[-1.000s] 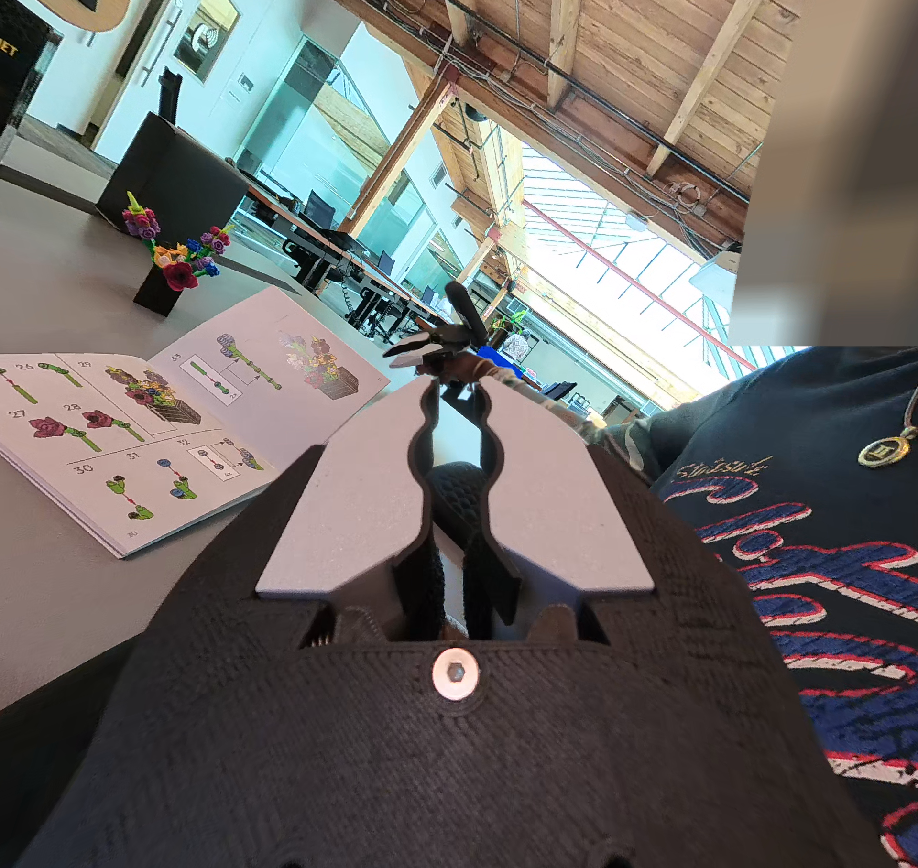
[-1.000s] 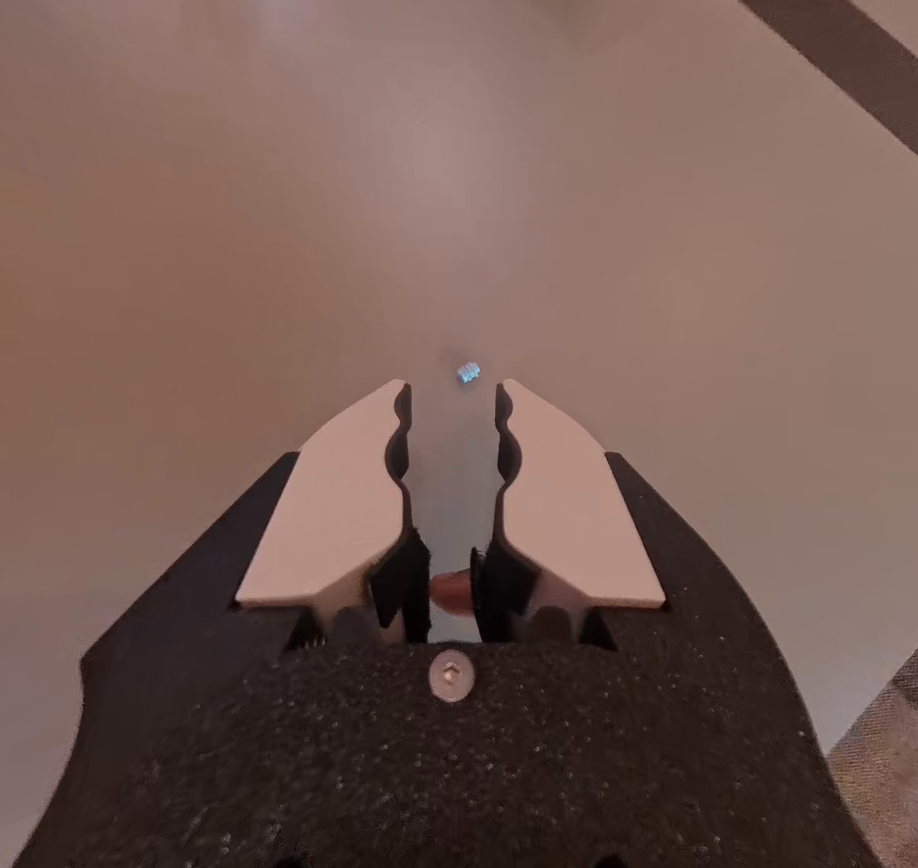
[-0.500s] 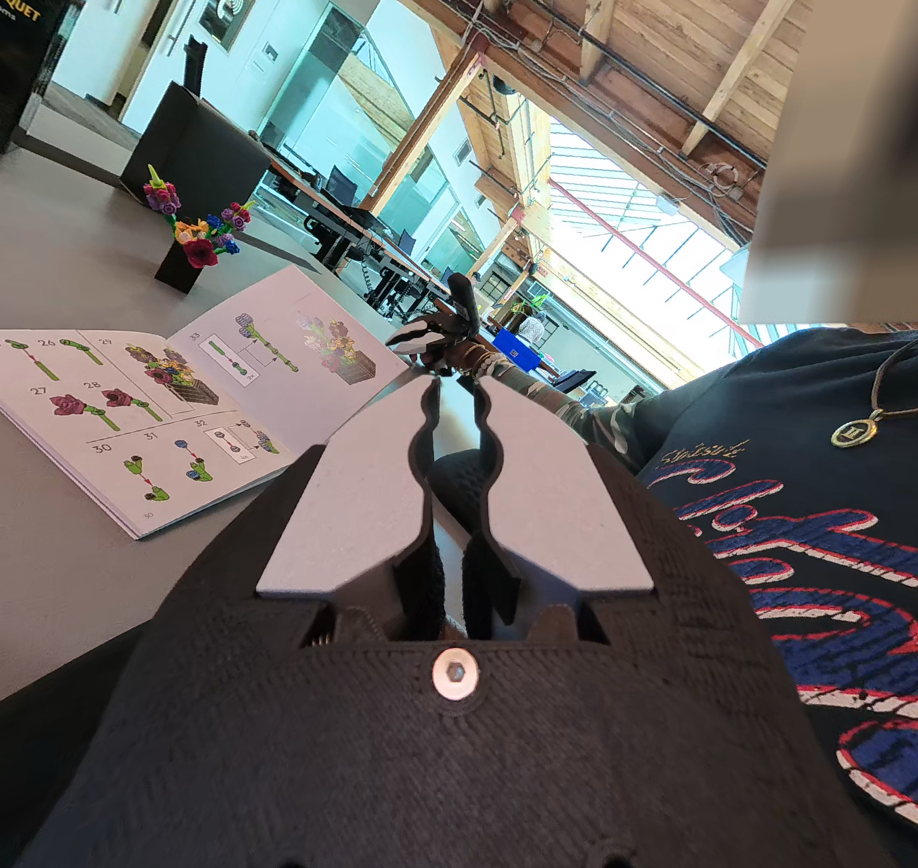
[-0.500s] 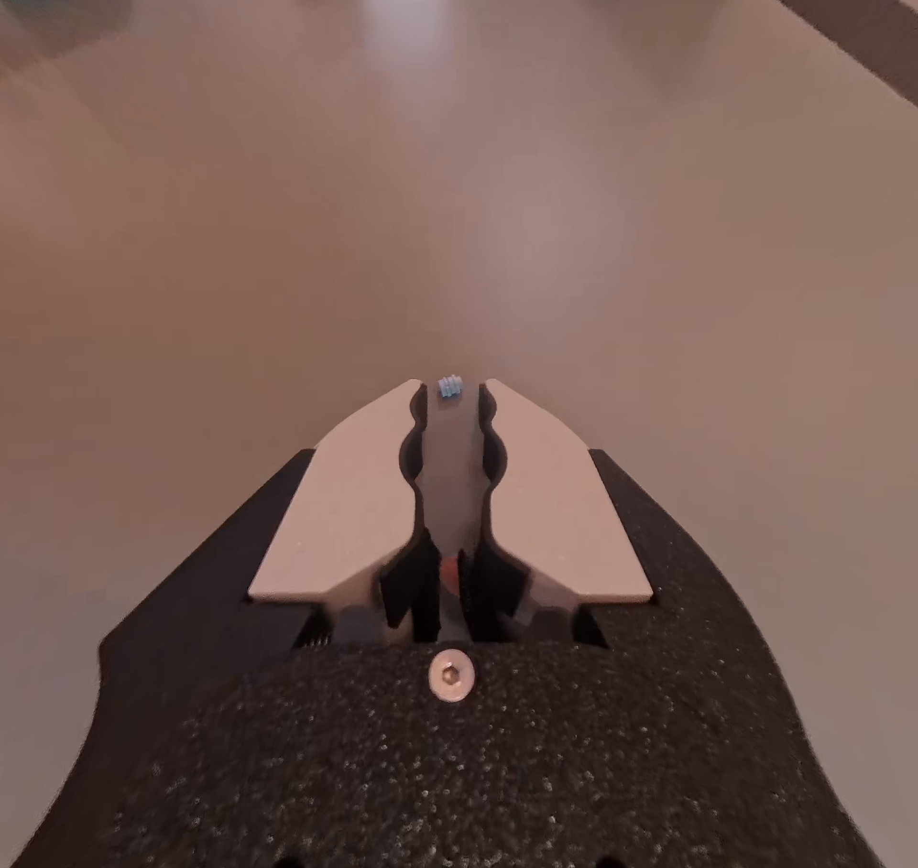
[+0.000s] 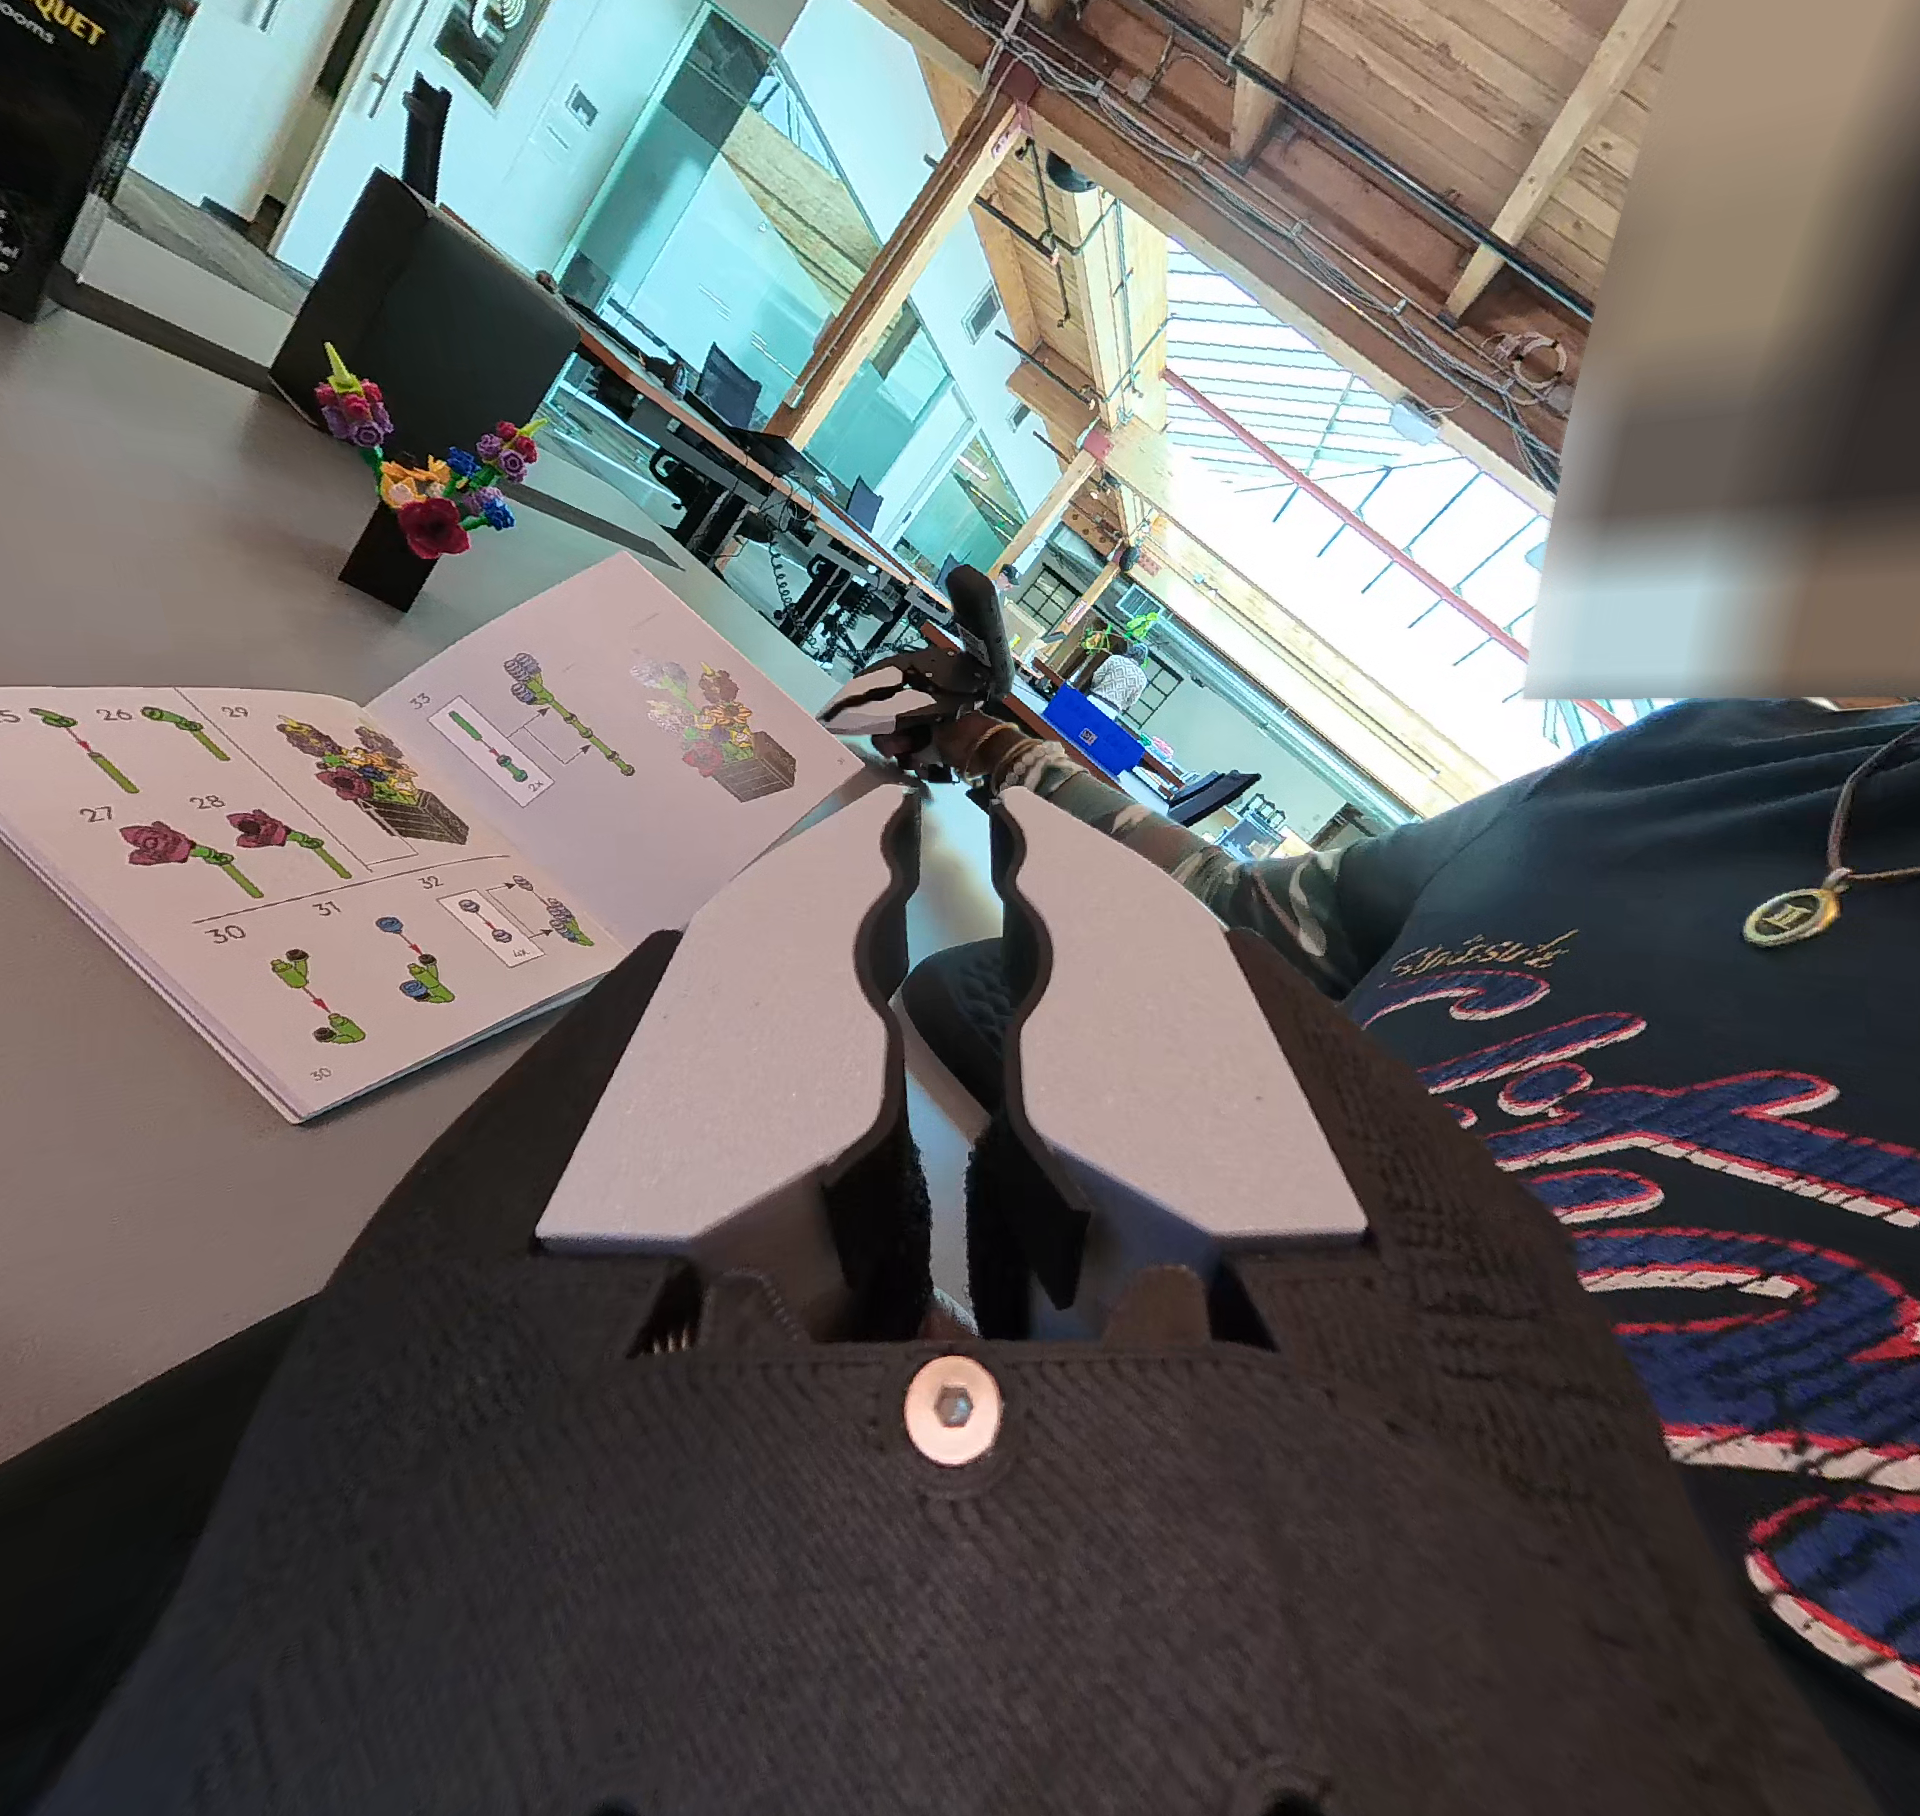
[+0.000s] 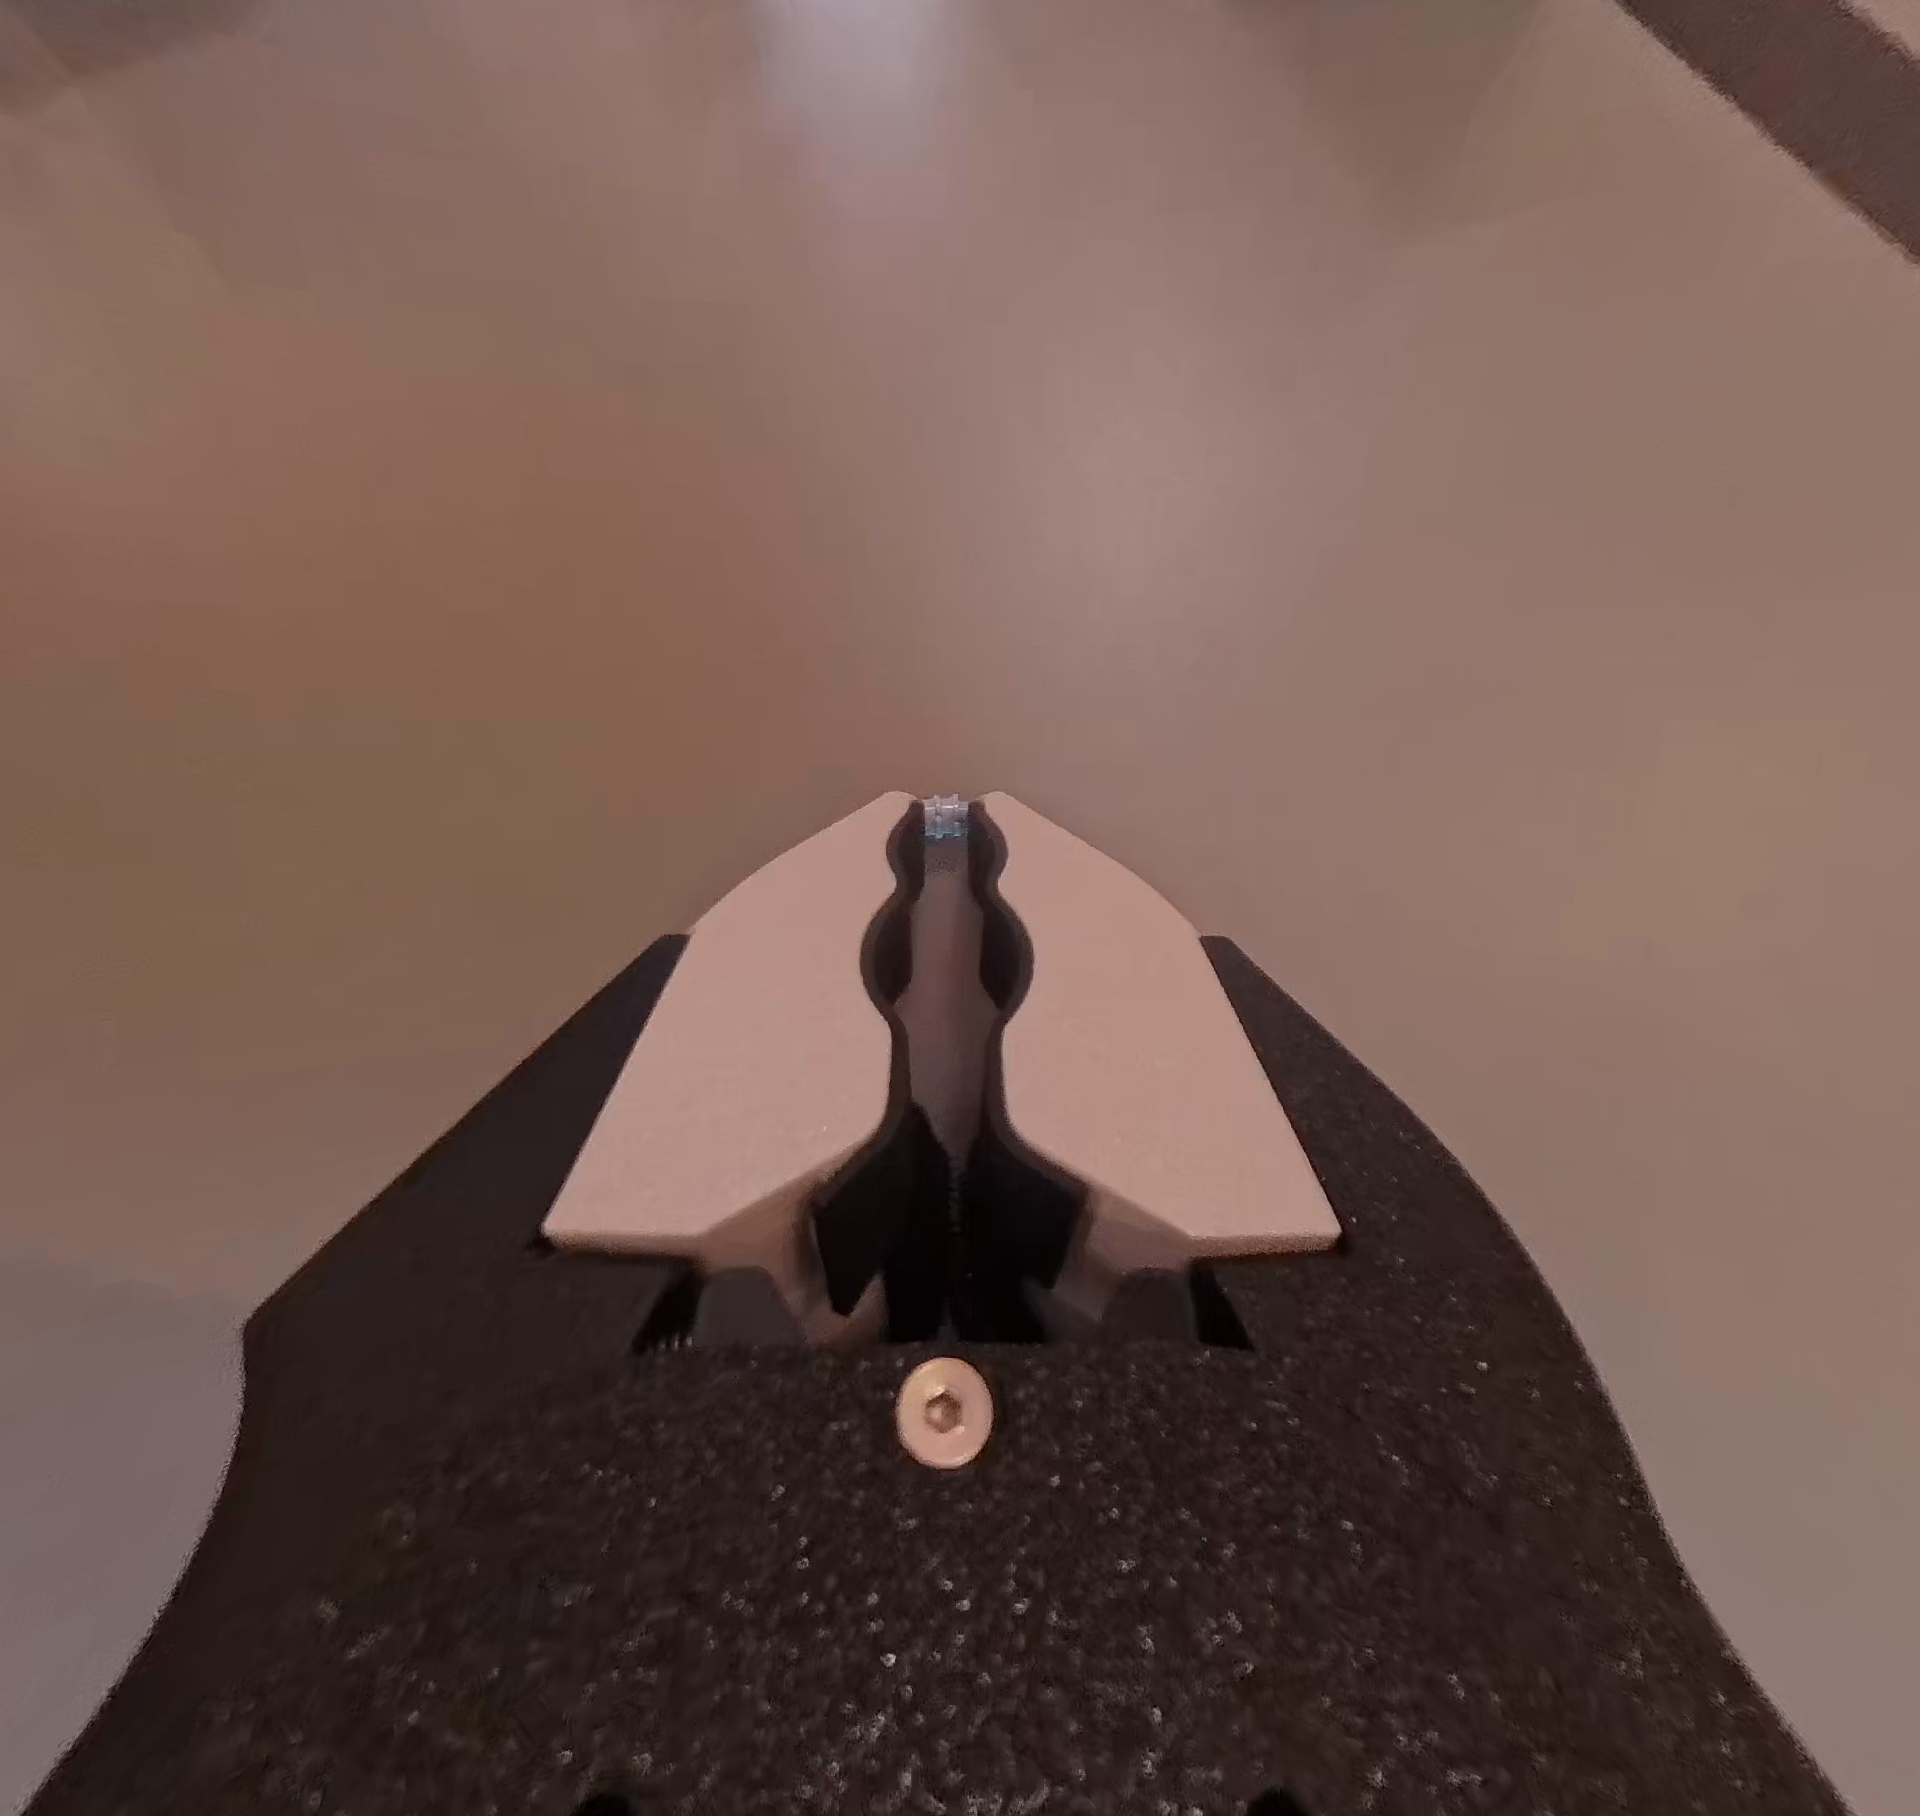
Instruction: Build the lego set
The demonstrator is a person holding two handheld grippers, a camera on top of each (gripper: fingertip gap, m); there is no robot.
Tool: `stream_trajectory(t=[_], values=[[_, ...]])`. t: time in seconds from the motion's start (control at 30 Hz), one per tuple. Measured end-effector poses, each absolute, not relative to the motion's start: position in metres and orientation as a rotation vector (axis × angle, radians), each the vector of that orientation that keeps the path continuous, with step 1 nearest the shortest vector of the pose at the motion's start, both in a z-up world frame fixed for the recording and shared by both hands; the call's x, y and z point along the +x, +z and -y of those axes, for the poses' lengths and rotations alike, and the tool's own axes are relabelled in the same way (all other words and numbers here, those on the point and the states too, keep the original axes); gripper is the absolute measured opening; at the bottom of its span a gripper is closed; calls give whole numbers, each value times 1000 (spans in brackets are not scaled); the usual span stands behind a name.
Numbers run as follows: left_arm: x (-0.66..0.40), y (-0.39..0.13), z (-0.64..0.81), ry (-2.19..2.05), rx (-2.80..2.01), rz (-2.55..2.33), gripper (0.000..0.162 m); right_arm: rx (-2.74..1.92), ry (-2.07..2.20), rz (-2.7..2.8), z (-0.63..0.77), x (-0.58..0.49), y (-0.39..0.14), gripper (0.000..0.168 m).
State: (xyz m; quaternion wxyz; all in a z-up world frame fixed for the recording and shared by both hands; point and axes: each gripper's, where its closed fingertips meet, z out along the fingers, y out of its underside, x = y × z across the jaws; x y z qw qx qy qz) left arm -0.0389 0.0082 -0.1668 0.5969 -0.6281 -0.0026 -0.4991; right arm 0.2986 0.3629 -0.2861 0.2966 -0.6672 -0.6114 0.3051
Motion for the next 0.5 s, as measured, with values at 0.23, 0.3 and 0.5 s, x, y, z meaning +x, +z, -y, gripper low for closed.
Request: stream_trajectory(t=[0.23, 0.3, 0.5], values=[[-22, -157, -1, -987, -1465, -223, 15, -1376, 1292, 1077, -270, 204, -147, 7], [-18, -150, -4, -787, -1448, -372, 18, -1340, 1608, 847, -222, 172, -110, 7], [0, -109, -16, -306, -1216, -675, 23, -1369, 2393, 353, -108, 87, -91, 7]])
